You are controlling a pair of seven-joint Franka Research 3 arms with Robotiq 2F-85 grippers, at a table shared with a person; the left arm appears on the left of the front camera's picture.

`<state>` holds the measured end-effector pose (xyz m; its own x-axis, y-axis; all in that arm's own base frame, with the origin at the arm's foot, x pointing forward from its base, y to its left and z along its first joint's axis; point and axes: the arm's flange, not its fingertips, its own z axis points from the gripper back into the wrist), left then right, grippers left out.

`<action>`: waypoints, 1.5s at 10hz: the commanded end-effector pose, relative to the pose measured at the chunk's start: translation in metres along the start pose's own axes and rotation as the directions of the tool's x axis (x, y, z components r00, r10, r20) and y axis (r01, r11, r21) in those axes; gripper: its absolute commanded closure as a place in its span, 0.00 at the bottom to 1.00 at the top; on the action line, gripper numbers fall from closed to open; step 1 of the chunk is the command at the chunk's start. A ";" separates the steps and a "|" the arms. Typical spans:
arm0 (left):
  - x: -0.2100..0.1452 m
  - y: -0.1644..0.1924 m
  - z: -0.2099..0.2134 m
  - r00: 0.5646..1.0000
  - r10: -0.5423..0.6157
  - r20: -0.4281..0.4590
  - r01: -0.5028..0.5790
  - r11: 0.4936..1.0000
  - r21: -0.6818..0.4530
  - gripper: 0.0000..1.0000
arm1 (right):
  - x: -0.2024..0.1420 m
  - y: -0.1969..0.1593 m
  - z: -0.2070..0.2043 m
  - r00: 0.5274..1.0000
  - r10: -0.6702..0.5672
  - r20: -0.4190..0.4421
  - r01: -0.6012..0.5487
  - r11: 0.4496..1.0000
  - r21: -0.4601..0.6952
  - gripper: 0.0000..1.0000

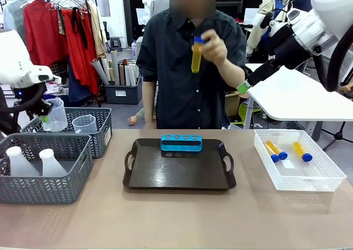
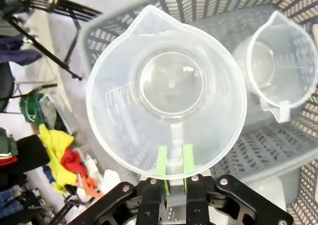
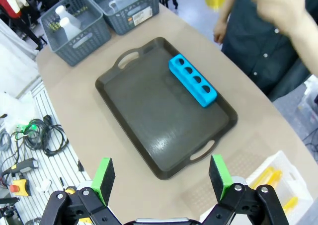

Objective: Prepare the laboratory tools.
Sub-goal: Pick up one Large Measuring Cup and place it on the Handle tray.

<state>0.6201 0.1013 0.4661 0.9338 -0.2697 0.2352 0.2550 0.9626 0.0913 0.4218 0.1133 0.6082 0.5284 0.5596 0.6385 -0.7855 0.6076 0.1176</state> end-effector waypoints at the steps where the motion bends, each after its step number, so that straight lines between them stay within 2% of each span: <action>1: -0.002 0.004 0.046 0.997 -0.054 0.062 0.057 0.997 -0.046 1.00 | 0.000 0.000 0.001 1.000 -0.014 0.002 0.014 1.000 0.008 0.00; 4: 0.004 -0.016 0.134 0.964 -0.225 0.141 0.235 0.971 -0.052 1.00 | 0.000 0.000 0.001 1.000 -0.014 0.002 0.014 1.000 0.008 0.00; 7: -0.006 -0.071 0.229 0.875 -0.411 0.257 0.439 0.897 -0.059 1.00 | 0.000 0.000 0.001 1.000 -0.014 0.002 0.014 1.000 0.008 0.00; 8: -0.009 -0.088 0.245 0.853 -0.444 0.275 0.475 0.879 -0.052 1.00 | 0.000 0.000 0.001 1.000 -0.014 0.002 0.014 1.000 0.008 0.00; 11: -0.013 -0.152 0.281 0.705 -0.621 0.343 0.674 0.737 -0.050 1.00 | 0.000 0.000 0.001 1.000 -0.014 0.002 0.014 1.000 0.008 0.00; 13: -0.013 -0.211 0.284 0.591 -0.718 0.369 0.781 0.624 -0.037 1.00 | 0.000 0.000 0.001 1.000 -0.014 0.002 0.014 1.000 0.008 0.00; 15: -0.008 -0.261 0.278 0.508 -0.779 0.367 0.847 0.528 -0.052 1.00 | 0.000 0.000 0.001 1.000 -0.014 0.002 0.014 1.000 0.008 0.00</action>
<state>0.4763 -0.1537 0.7167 0.2352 -0.8852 0.4013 0.9197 0.3363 0.2028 0.4218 0.1136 0.6081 0.5286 0.5604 0.6376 -0.7854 0.6079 0.1169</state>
